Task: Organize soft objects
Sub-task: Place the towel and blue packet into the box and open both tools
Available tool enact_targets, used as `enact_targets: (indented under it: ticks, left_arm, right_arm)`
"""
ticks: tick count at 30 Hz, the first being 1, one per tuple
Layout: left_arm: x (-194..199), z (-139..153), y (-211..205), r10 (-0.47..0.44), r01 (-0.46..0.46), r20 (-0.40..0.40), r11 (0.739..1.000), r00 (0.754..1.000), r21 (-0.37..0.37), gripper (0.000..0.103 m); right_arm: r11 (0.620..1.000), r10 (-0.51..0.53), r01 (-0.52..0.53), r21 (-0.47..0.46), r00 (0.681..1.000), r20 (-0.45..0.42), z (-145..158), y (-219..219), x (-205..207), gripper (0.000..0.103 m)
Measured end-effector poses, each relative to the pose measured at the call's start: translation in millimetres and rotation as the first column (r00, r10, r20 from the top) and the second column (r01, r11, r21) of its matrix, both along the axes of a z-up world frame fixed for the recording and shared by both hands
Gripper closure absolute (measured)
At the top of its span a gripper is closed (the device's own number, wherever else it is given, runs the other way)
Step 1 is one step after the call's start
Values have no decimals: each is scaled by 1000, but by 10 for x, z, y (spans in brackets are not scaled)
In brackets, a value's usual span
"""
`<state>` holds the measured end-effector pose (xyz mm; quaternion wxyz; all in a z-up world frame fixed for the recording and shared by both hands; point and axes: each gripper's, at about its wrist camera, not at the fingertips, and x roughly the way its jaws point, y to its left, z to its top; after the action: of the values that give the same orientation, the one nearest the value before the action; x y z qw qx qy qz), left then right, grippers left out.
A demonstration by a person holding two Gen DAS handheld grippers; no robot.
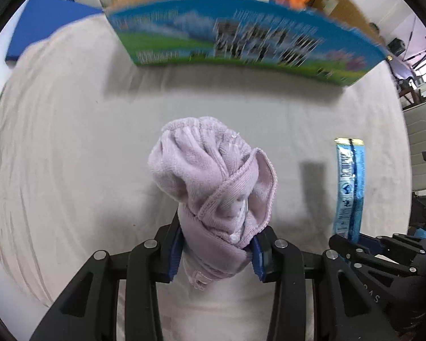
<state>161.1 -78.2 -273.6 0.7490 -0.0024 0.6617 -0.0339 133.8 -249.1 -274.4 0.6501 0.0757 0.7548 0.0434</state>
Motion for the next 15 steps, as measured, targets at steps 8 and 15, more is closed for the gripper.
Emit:
enact_targets:
  ticks: [8,15]
  left_arm:
    - [-112,767,-107,-31,35,126,999,992,-35,66]
    - [-75,1339,-77,6,14,229,996,974,-85,66]
  right_arm:
    - [999,-19,10,41,975,221,1034,-66,-48,82]
    - [997,-39,14,69,931,362,1750,-186,-91,82]
